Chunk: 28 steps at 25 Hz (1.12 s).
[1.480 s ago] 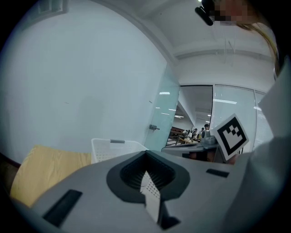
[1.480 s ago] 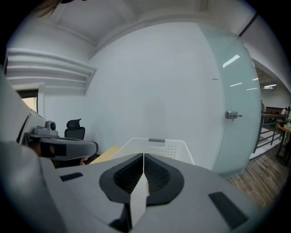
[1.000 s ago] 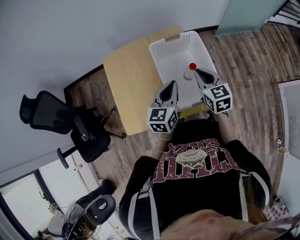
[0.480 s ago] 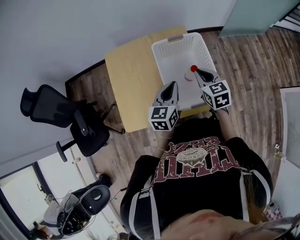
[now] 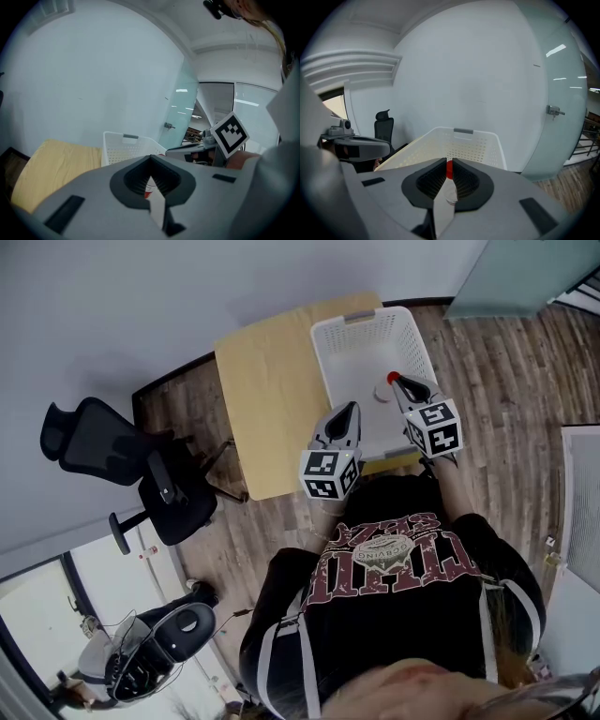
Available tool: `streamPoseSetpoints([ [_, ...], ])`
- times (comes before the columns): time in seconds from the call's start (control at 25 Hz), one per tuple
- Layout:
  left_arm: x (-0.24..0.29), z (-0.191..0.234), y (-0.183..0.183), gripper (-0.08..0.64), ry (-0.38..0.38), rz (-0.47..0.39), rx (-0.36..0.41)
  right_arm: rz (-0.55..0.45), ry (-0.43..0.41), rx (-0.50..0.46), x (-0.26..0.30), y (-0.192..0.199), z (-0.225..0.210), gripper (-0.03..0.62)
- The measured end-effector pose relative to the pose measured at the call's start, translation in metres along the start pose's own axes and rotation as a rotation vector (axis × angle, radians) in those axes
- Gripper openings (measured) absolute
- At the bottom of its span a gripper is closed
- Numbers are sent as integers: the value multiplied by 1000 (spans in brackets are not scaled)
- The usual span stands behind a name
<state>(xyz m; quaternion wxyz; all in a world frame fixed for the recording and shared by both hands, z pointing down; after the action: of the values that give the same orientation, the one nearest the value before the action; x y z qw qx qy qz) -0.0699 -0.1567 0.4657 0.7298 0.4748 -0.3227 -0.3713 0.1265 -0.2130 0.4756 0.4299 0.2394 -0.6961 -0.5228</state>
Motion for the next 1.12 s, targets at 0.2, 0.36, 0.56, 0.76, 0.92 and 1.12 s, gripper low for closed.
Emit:
streamPoseSetpoints([
  [0.2,-1,-1,1,48,5,2,-13,24,5,-19,4,2,1,99],
  [0.36,-2,-4,4,46,13,7,-24,40,14,-39,8,4,1,137],
  [0.56,0,-5,5,48,13,10,1,42,33,-63,11,4,0,164],
  [0.76,0,-1,3,48,12,3,-42,51,59,-77,14,3,-3,172],
  [0.92,1,0,2,48,17,7,-37,101,69,-101,21,10,-6,175],
  [1.12,0,1,4,47,14,2,-61,148,67,-100,27,25,-9,175],
])
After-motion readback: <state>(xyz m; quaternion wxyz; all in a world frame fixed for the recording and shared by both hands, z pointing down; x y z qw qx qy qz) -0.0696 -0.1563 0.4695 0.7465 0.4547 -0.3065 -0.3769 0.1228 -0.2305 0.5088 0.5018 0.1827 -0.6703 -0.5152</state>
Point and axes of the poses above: the fingertips, and each gripper's own axes: x forward along the fingers, z to its left, y out of its underside, the point moved 10 cm from there along -x, backward along the fingers, and after that the axes turned 13 degrees about -z, right-handed, at the moved point
